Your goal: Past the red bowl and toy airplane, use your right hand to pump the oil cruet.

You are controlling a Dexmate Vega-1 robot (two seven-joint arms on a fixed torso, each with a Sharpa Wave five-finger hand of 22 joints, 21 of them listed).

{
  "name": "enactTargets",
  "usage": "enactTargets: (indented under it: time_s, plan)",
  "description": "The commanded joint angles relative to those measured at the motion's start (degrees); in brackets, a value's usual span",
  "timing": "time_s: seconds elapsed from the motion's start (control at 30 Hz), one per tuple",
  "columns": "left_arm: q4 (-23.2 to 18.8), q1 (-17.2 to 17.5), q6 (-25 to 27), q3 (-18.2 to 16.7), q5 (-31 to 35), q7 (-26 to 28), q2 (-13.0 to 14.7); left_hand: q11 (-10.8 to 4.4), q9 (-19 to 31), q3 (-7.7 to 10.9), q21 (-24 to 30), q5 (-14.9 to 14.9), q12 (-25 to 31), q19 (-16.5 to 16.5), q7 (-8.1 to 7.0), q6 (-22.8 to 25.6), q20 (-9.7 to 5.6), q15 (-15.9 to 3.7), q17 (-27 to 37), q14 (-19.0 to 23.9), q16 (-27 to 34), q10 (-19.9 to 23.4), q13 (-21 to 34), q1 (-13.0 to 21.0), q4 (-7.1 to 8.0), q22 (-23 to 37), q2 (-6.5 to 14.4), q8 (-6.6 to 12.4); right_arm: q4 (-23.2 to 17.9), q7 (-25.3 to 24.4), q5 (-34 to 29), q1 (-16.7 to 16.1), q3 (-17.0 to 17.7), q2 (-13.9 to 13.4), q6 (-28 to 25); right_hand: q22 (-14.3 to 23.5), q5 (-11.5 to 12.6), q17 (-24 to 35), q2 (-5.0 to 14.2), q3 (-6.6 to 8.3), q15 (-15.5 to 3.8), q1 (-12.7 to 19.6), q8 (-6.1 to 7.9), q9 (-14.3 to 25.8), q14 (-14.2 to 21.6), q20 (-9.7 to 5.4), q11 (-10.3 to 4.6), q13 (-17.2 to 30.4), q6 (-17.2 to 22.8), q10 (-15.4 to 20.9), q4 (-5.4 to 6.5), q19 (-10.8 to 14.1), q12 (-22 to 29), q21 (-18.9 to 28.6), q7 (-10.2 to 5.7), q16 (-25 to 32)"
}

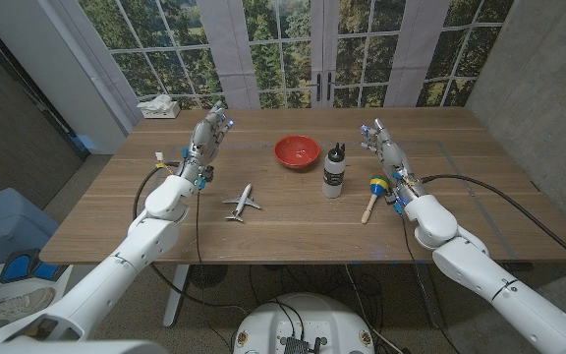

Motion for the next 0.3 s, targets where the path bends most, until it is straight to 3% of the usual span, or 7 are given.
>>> enactTargets:
  time_s: [0.03, 0.2, 0.27, 0.3]
  plan:
    - [0.53, 1.2, -0.49, -0.83, -1.78, -1.94, 0.81, -0.09, 0.2, 0.11, -0.33, 0.11, -0.01, -0.31, 0.3, -0.27, -2.29, -4.74, 0.06, -3.78, 0.11, -1.95, 0.11, 0.26, 0.24, 0.16, 4.15, -0.02, 1.86, 6.06, 9.88, 1.62, 1.92, 1.13, 1.08, 0.04, 0.01, -0.78, 0.0, 0.34, -0.93, 0.5, 0.63, 0.03, 1.42, 0.34, 0.84, -0.13, 0.62, 0.77, -0.36, 2.31, 0.54, -0.22, 0.73, 0.58]
    - [-0.21, 2.09, 0.05, -1.15, -2.28, -1.95, 1.37, -0.12, 0.19, 0.11, -0.3, 0.12, -0.03, -0.3, 0.31, -0.3, -2.26, -4.68, 0.05, -3.85, 0.09, -2.02, 0.11, 0.25, 0.28, 0.16, 4.13, -0.02, 2.89, 9.84, 15.44, 2.45, 3.14, 1.26, 0.76, 0.05, -0.12, -1.23, 0.11, 0.36, -0.68, 0.48, 0.67, 0.05, 1.82, 0.66, 1.27, -0.18, 0.72, 1.18, -0.39, 3.33, 0.67, -0.3, 0.71, 0.68]
    - [-0.43, 2.19, 0.8, -1.25, -2.6, -2.02, 1.75, -0.11, 0.19, 0.11, -0.29, 0.12, -0.04, -0.3, 0.31, -0.32, -2.26, -4.66, 0.05, -3.9, 0.08, -2.06, 0.11, 0.24, 0.29, 0.16, 4.13, -0.02, 4.73, 13.86, 22.21, 2.45, 4.63, 3.88, 3.15, 0.05, -0.18, -1.39, 0.18, 0.38, -0.63, 0.47, 0.68, 0.06, 1.85, 0.68, 1.38, -0.2, 0.74, 1.23, -0.39, 3.48, 0.68, -0.42, 0.51, 0.67]
    - [-0.44, 2.2, 0.83, -1.26, -2.63, -2.04, 1.76, -0.13, 0.19, 0.11, -0.29, 0.12, -0.06, -0.31, 0.3, -0.35, -2.26, -4.7, 0.05, -3.94, 0.07, -2.11, 0.11, 0.24, 0.3, 0.15, 4.13, -0.03, 4.87, 14.22, 22.45, 2.48, 4.66, 3.98, 3.32, 0.05, -0.19, -1.42, 0.2, 0.39, -0.57, 0.47, 0.67, 0.06, 1.91, 0.65, 1.41, -0.2, 0.74, 1.27, -0.39, 3.53, 0.7, -0.43, 0.52, 0.69]
